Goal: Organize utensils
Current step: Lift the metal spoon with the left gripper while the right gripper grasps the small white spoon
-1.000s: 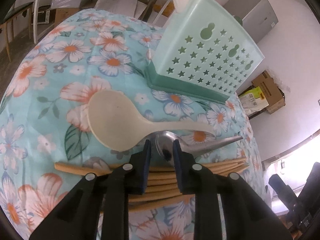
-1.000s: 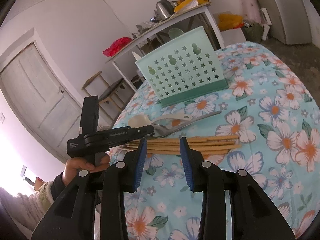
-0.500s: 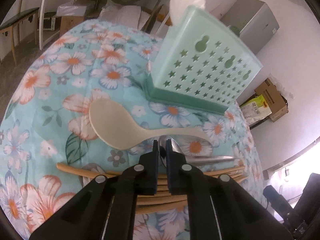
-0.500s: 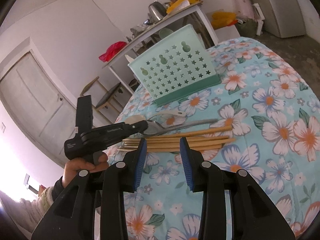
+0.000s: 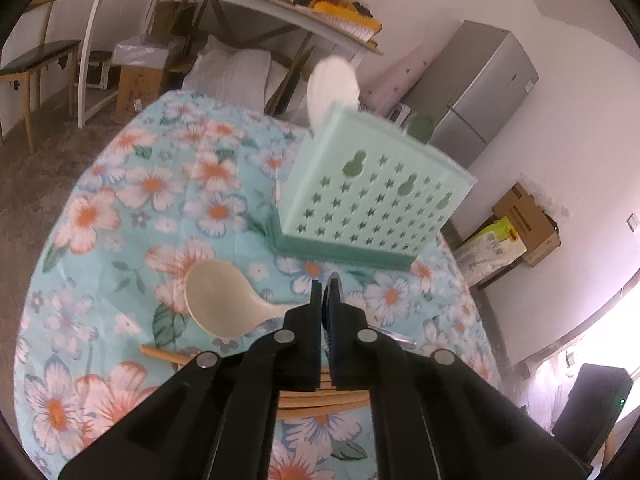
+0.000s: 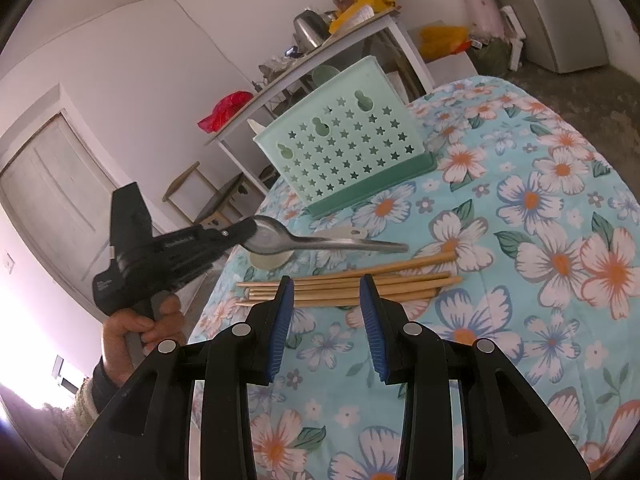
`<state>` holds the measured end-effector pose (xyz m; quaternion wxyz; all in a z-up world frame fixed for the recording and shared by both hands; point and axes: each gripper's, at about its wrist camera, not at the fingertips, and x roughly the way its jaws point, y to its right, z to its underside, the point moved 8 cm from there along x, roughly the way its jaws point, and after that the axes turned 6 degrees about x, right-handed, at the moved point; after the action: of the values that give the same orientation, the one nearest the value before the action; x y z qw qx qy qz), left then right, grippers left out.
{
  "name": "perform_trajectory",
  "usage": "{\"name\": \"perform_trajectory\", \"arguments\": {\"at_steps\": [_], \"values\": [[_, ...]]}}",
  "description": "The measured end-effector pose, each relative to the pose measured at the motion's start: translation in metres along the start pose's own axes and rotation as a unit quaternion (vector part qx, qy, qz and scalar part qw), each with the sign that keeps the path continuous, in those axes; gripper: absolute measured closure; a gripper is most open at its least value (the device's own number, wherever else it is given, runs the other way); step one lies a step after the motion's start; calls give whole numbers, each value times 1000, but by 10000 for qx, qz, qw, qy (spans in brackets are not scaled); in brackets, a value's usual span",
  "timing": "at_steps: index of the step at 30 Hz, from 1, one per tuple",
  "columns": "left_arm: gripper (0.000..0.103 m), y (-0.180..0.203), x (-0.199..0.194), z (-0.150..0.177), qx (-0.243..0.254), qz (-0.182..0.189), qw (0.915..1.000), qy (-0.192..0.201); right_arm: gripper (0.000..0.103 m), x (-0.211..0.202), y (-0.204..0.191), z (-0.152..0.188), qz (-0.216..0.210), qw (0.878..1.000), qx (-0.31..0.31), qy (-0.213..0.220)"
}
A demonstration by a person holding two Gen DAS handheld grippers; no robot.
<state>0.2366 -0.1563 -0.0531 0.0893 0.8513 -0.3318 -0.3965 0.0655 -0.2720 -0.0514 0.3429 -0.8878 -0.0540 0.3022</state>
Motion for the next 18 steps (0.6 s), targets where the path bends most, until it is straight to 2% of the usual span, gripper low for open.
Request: {"name": "perform_trajectory", "arguments": {"at_steps": [9, 16, 18], "values": [[101, -10, -43, -21, -144, 3, 9985, 530, 68, -2, -3, 0, 16, 10000, -50, 5], [101, -38, -86, -34, -321, -207, 9943, 998, 68, 0, -12, 1, 8, 9999, -170, -26], [101, -48, -97, -36, -388, -274, 9927, 1105, 65, 2, -17, 2, -6, 9998, -201, -42]]}}
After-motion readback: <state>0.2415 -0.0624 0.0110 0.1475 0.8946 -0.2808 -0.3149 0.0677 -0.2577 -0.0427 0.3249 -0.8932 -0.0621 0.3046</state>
